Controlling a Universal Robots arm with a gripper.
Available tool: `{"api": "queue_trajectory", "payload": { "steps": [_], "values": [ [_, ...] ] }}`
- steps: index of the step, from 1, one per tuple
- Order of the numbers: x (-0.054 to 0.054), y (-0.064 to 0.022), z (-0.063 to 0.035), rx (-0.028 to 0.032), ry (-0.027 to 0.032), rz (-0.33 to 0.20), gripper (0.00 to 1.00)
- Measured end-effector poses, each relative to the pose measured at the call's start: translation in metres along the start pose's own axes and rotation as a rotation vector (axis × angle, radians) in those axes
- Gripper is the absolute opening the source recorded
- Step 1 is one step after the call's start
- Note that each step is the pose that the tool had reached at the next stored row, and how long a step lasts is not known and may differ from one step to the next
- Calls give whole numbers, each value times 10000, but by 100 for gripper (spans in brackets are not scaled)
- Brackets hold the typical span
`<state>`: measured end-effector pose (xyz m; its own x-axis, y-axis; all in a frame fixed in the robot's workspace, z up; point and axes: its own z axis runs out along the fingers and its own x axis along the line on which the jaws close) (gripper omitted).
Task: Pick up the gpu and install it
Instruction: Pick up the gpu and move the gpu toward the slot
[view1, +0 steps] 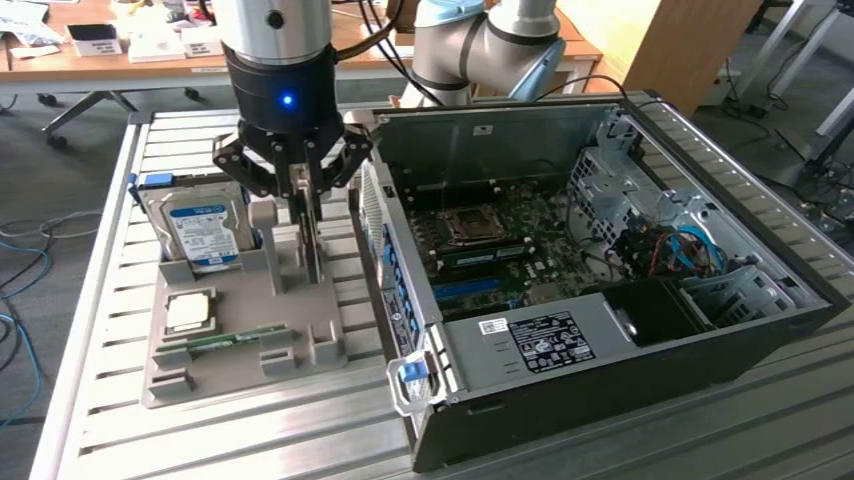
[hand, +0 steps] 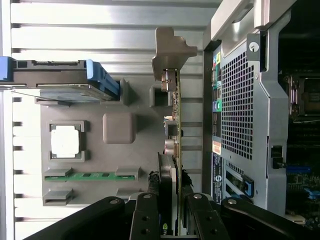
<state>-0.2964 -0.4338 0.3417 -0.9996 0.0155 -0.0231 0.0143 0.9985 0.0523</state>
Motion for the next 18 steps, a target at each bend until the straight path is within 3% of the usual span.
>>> {"api": "queue_trajectory", "payload": {
  "steps": [18],
  "values": [
    [-1, 1, -28, 8, 1, -1, 27]
  ]
}}
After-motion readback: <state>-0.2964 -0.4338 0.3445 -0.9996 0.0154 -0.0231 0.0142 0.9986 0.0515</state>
